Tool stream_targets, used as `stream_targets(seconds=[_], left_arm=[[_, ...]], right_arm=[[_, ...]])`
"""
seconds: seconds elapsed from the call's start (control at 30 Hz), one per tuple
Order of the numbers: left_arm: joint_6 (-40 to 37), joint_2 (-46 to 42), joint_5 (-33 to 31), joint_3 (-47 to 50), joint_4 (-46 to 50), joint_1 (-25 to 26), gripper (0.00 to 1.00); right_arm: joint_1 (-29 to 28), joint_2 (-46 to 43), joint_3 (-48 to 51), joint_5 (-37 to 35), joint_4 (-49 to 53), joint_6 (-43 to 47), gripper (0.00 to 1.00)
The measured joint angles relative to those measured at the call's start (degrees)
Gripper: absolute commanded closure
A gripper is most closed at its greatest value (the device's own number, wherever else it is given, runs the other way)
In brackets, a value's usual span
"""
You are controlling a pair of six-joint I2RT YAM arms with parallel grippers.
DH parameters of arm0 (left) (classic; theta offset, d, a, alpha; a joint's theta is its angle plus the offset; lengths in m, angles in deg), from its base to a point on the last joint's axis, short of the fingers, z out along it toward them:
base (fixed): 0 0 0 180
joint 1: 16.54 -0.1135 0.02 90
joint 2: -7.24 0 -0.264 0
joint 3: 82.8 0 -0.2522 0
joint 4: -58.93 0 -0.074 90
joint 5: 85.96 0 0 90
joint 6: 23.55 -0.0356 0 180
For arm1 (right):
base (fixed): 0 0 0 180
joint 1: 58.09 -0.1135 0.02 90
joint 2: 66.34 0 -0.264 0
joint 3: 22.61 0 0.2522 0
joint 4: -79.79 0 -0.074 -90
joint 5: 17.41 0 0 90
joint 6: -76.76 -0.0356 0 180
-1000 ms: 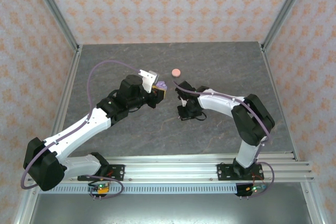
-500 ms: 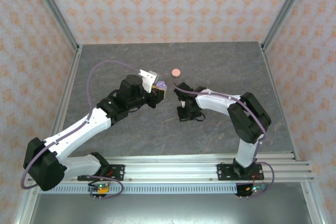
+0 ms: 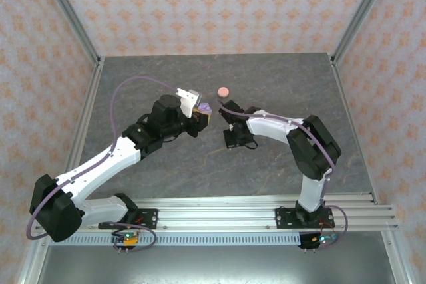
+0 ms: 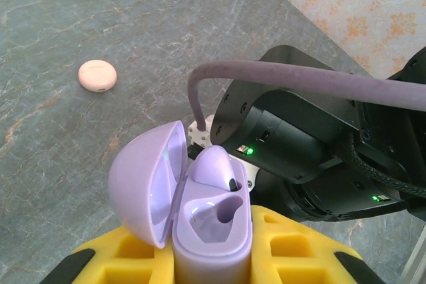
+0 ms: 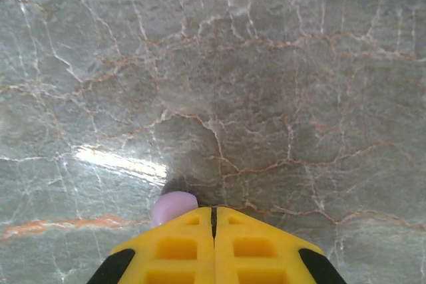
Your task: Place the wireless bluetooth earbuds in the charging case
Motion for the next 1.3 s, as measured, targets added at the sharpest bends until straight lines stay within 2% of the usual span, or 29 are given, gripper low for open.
stream_targets(seconds=[0.27,0.57,0.8,1.03,1.3], left_arm=[[0.00,0.22,0.00,0.00,0.00,0.00,0.83],[0.00,0.22,0.00,0.00,0.00,0.00,0.84],[0.00,0.33,0.02,0.00,0.00,0.00,0.84],[0.00,0.46,0.04,0.00,-0.02,0.00,0.83],[0.00,0.55,0.24,0.00,-0.02,0.00,0.83]], right_arm=[[0.00,0.11,-0.24,-1.27,0.09,0.00,0.91],[0.00,-3.41,-0.24,0.11,0.63,-0.70,0.81],[0.09,-3.58,-0.24,4.07,-0.28,-2.67,0.62],[0.11,-1.03,-1.27,4.09,-0.02,-3.93,0.60],[0.11,0.37,-2.40,3.93,0.79,-4.42,0.64]])
